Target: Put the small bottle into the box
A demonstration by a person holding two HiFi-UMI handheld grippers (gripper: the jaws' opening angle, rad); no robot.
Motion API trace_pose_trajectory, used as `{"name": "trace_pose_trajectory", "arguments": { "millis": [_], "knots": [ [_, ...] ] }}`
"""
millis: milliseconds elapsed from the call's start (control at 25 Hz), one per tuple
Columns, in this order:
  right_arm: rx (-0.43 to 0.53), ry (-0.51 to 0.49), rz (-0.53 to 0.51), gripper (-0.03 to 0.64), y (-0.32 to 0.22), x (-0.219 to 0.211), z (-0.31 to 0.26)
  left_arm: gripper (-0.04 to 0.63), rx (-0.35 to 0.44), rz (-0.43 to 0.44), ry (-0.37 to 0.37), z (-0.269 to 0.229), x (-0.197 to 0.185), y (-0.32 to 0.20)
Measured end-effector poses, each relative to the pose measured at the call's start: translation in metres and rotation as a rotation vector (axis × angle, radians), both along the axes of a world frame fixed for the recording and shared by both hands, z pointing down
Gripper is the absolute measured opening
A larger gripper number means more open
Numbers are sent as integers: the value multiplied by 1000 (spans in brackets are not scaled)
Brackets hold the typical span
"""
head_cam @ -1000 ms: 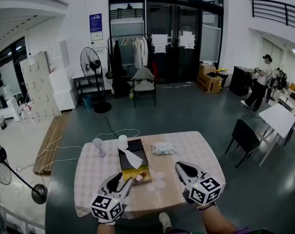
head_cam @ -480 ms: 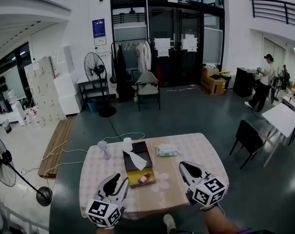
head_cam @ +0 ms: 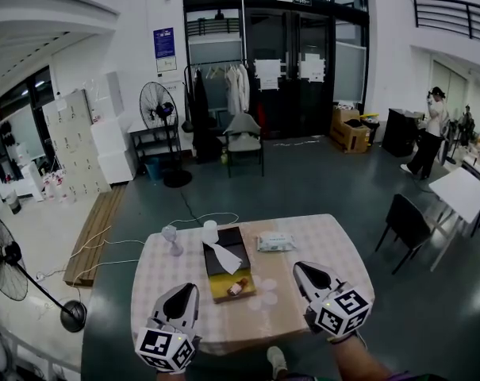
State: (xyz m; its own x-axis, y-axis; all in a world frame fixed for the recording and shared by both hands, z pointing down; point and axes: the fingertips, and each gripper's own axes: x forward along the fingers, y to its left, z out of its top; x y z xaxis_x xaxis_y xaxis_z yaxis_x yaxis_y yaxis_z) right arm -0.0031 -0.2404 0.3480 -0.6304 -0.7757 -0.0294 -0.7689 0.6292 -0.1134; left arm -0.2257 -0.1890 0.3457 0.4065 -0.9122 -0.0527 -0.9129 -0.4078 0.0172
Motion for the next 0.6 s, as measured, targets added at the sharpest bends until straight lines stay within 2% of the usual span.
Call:
{"name": "trace_pose_trajectory", "arguments": {
  "millis": [160,440,600],
  "knots": [
    [5,5,4,6,-1,-1,0,23,4,-15,4,2,-2,-3],
    [10,15,15,6,-1,3,-1,22,-13,-3,62,4,-2,-3],
    [12,25,23,5,-1,2,1,23,-13,0,66,5,-5,-3]
  ]
}}
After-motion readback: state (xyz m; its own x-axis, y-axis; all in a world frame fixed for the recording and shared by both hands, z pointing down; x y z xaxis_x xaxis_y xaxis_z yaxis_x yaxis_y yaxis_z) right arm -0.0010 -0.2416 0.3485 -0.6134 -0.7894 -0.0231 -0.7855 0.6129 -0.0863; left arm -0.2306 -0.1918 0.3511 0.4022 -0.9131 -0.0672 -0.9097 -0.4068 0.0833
